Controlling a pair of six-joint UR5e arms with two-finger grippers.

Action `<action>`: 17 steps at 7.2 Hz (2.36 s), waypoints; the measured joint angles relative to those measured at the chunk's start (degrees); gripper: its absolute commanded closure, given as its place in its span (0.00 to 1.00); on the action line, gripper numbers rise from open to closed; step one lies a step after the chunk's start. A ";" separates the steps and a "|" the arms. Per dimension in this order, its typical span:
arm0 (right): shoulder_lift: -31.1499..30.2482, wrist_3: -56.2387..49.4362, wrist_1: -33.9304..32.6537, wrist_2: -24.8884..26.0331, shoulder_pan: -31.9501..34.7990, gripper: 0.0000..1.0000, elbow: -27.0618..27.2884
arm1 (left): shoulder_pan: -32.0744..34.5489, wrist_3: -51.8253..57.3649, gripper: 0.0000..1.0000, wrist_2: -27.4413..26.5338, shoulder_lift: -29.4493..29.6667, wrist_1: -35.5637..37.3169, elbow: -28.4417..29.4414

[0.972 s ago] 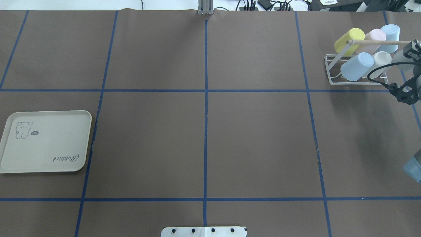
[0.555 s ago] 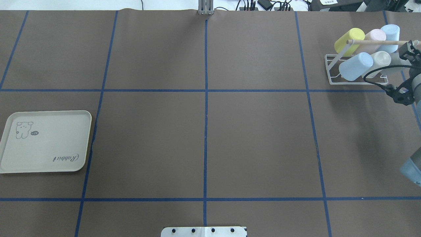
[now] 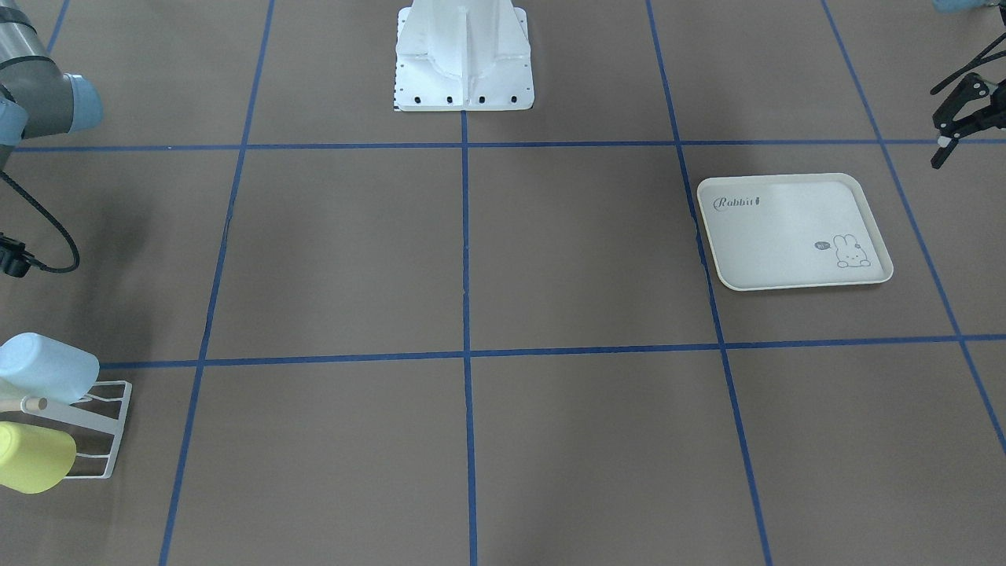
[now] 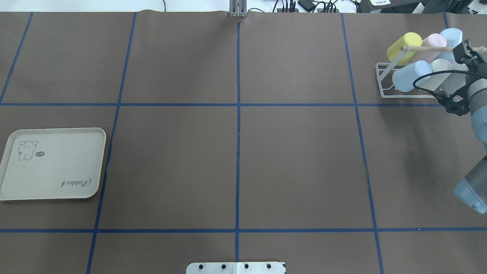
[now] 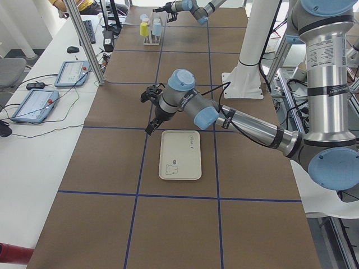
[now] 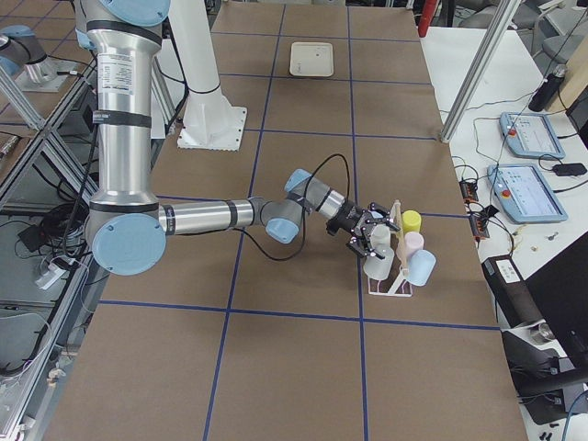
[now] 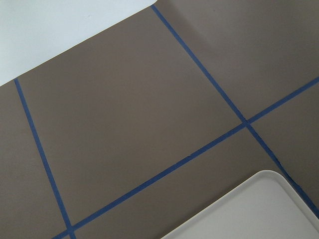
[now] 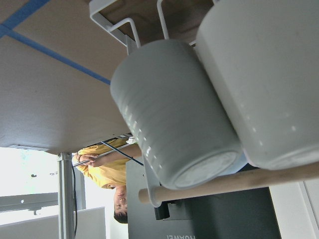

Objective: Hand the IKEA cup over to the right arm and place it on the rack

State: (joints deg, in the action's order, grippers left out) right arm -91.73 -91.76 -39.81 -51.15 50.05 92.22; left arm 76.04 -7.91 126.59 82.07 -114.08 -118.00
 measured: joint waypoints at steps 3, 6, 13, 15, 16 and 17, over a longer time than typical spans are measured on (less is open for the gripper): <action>0.24 13.12 -0.11 -2.27 2.52 0.01 0.43 | 0.07 0.00 0.00 0.03 -0.05 0.00 -0.19; -2.10 24.81 -0.11 -16.56 11.97 0.01 2.07 | 0.08 0.00 0.00 -0.01 0.00 0.00 -0.21; -7.18 58.84 -9.52 -53.43 35.79 0.01 2.33 | 0.25 0.13 0.00 -0.03 -0.13 0.00 -0.14; -10.22 78.36 -12.82 -67.94 38.76 0.00 2.05 | 0.55 0.33 0.00 -0.13 -0.41 0.20 0.03; -10.69 81.96 -19.35 -74.03 40.93 0.00 3.08 | 0.73 0.50 0.00 -0.22 -0.69 0.57 0.37; -10.80 83.28 -30.00 -76.70 42.51 0.00 6.06 | 0.86 0.57 0.00 -0.29 -1.12 0.94 1.09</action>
State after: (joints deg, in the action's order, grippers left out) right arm -102.53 -8.48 -69.80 -127.85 92.55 98.28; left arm 76.90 -7.34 126.30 80.95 -113.14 -116.90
